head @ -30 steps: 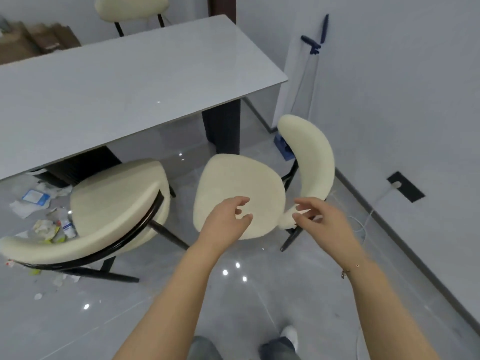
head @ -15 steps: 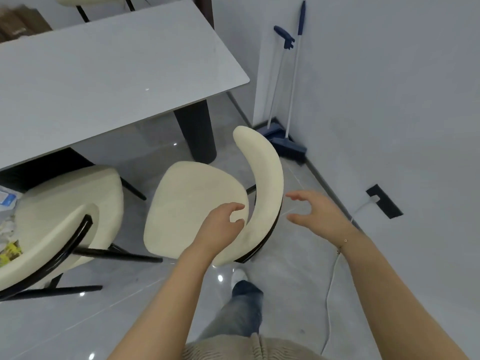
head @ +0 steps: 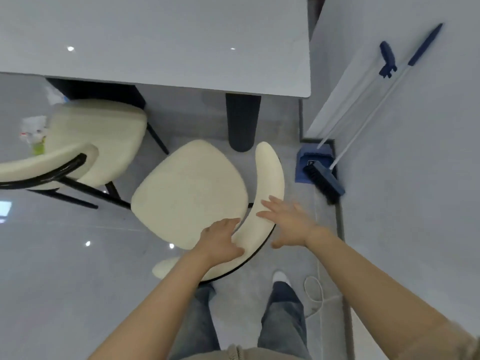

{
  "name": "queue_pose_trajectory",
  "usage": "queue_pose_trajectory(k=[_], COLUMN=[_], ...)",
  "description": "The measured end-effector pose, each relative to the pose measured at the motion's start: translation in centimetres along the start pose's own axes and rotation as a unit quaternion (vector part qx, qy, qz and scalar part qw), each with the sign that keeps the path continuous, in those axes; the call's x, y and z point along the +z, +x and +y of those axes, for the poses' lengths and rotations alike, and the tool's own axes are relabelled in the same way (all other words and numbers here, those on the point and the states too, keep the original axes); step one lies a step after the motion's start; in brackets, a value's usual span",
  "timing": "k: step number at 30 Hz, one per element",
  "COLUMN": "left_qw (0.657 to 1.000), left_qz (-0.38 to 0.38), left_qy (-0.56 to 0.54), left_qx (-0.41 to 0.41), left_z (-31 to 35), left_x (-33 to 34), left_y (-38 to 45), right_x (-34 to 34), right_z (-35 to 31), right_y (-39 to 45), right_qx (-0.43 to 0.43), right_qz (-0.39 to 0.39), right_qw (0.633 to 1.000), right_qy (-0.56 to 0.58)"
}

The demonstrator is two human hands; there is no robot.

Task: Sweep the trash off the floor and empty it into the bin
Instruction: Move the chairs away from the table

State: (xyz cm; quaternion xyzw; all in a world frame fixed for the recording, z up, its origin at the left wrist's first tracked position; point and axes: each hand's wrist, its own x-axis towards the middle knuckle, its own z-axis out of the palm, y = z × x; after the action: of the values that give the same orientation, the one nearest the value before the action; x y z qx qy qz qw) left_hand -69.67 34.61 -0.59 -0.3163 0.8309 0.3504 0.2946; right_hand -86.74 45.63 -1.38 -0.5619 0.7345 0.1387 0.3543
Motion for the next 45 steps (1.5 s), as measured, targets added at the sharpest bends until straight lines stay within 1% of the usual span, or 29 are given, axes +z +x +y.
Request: queue_pose_trajectory(k=[2,4,5,6,9,10,11,14,17,20,23,26,28,29,31,32,33,35,38,45], left_qw=[0.999,0.994,0.991,0.989,0.975,0.969,0.967,0.975,0.98,0.987,0.988,0.986,0.978,0.972,0.968,0.967,0.967,0.973,0.981,0.979], left_qz=[-0.013,-0.025,-0.016,0.016,0.172,0.208,0.225,0.203,0.188,0.156,0.135,0.118,0.119,0.124,0.13,0.134,0.141,0.157,0.149,0.14], left_qy=[0.004,0.036,0.043,0.043,0.032,0.026,0.023,0.031,0.033,0.028,0.065,0.102,0.163,0.194,0.21,0.197,0.181,0.145,0.116,0.14], left_qx=[-0.051,-0.103,-0.125,-0.138,-0.138,-0.128,-0.116,-0.088,-0.065,-0.012,0.037,0.063,0.057,0.04,-0.043,-0.086,-0.108,-0.088,-0.048,-0.042], left_z=[0.8,1.3,1.5,1.5,1.4,1.0,0.7,-0.3,-1.3,-3.3,-5.7,-8.8,-10.9,-11.8,-13.6,-14.5,-15.5,-17.4,-18.7,-21.1], left_x=[2.3,4.4,5.7,6.9,9.3,9.6,9.7,9.7,10.0,10.8,11.6,11.5,11.1,10.8,10.3,9.9,9.6,8.8,6.5,-1.5], left_y=[0.2,0.4,0.4,0.4,0.8,1.1,1.4,1.9,1.5,0.4,-1.5,-3.7,-5.2,-5.9,-7.2,-7.7,-8.0,-8.0,-7.1,-1.7], right_x=[0.1,0.2,0.4,0.5,0.6,0.7,0.7,1.2,2.0,4.2,7.3,10.1,11.2,11.5,11.9,11.9,11.9,11.5,10.3,5.2], right_z=[1.2,1.5,1.2,0.9,-0.2,-0.4,-0.4,0.0,-0.3,-1.5,-3.8,-7.6,-10.5,-11.8,-13.9,-14.5,-14.9,-15.4,-15.8,-15.9], right_y=[1.9,3.4,3.8,4.2,5.4,5.7,6.1,6.2,5.6,3.9,1.8,0.2,-0.1,0.0,0.4,0.6,0.9,1.5,2.9,9.1], right_qx=[-0.048,-0.073,-0.085,-0.093,-0.109,-0.119,-0.13,-0.152,-0.136,-0.11,-0.068,-0.022,0.005,0.018,0.036,0.043,0.049,0.057,0.064,0.073], right_qz=[-0.011,-0.002,-0.004,0.0,0.006,0.007,0.009,0.023,0.029,0.033,0.045,0.063,0.067,0.068,0.082,0.087,0.089,0.086,0.084,0.107], right_qw=[0.992,0.982,0.977,0.973,0.96,0.955,0.951,0.953,0.962,0.972,0.986,0.994,0.996,0.996,0.995,0.995,0.994,0.994,0.994,0.992], right_qy=[-0.112,-0.175,-0.197,-0.213,-0.259,-0.273,-0.28,-0.262,-0.237,-0.203,-0.147,-0.089,-0.058,-0.049,-0.037,-0.034,-0.034,-0.035,-0.036,-0.014])
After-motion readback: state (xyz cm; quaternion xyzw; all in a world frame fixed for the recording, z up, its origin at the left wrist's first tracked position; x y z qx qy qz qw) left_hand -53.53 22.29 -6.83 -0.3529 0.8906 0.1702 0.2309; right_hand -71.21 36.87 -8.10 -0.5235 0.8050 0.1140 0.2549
